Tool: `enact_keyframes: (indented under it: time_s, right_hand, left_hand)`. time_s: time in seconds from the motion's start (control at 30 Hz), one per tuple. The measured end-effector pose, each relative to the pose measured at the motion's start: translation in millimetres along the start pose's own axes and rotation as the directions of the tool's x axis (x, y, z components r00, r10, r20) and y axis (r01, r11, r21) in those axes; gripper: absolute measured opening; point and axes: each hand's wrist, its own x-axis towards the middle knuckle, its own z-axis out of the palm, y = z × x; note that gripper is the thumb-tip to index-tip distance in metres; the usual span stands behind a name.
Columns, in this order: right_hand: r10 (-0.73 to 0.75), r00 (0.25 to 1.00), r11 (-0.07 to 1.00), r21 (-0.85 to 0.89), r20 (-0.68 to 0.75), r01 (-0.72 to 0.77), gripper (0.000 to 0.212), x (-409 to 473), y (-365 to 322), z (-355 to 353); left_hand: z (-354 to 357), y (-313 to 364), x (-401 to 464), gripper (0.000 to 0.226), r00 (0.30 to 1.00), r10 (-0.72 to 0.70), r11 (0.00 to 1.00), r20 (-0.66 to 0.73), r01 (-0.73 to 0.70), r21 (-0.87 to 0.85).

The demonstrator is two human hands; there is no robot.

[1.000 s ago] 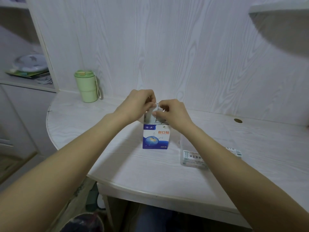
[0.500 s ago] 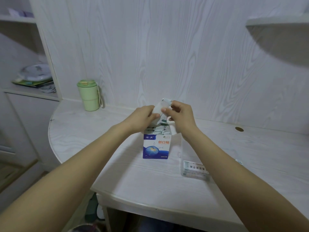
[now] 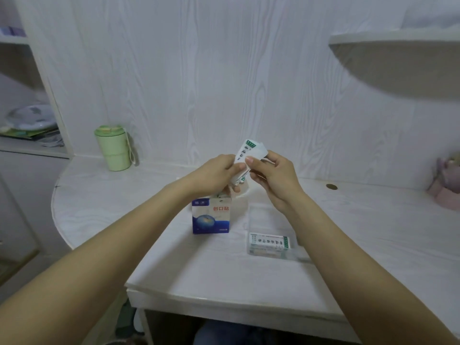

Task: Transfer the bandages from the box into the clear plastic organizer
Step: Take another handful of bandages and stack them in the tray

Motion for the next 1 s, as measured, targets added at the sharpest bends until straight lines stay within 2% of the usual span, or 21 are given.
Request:
enact_keyframes:
  time_s: [0.07, 0.27, 0.47, 0.53, 0.63, 0.8, 0.87, 0.93, 1.0]
  right_hand:
    - [0.028, 1.000, 0.999, -0.032, -0.013, -0.028, 0.021, -13, -1, -11]
    - [0.066, 0.988, 0.963, -0.250, -0.141, -0.100, 0.021, -44, -1, -57]
    - [0.099, 0.983, 0.958, -0.251, -0.155, -0.136, 0.009, -71, 2, -95]
    - [0.112, 0.977, 0.963, -0.223, -0.182, -0.152, 0.003, -78, 5, -105]
    - [0.163, 0.962, 0.984, -0.036, -0.217, -0.175, 0.005, -84, 7, -116]
    - [0.207, 0.964, 0.962, 0.212, -0.165, -0.170, 0.006, -85, 13, -133]
    - [0.255, 0.958, 0.938, 0.275, -0.131, -0.212, 0.014, -85, 13, -139]
    - [0.273, 0.955, 0.935, 0.267, -0.118, -0.234, 0.025, -84, 12, -147]
    - [0.215, 0.968, 0.975, 0.084, -0.127, -0.205, 0.018, -83, 12, -155]
  left_hand:
    - [12, 5, -6, 0.029, 1.000, 0.028, 0.998, 0.005, -0.028, 0.054]
    - [57, 16, -14, 0.024, 1.000, -0.007, 0.994, -0.021, 0.005, -0.110]
    - [107, 14, -21, 0.023, 0.997, -0.079, 0.973, -0.025, 0.072, -0.220]
    - [119, 13, -23, 0.023, 0.995, -0.087, 0.973, -0.046, 0.075, -0.217]
    - [127, 12, -24, 0.021, 0.995, -0.057, 0.986, -0.086, 0.043, -0.164]
    - [131, 5, -25, 0.018, 0.993, 0.006, 0.996, -0.114, -0.016, -0.090]
    - [129, 3, -24, 0.015, 0.993, 0.004, 0.996, -0.119, -0.015, -0.087]
    - [124, 4, -21, 0.015, 0.989, 0.007, 0.997, -0.145, -0.018, -0.077]
    - [122, 5, -18, 0.015, 0.985, 0.006, 0.997, -0.175, -0.019, -0.077]
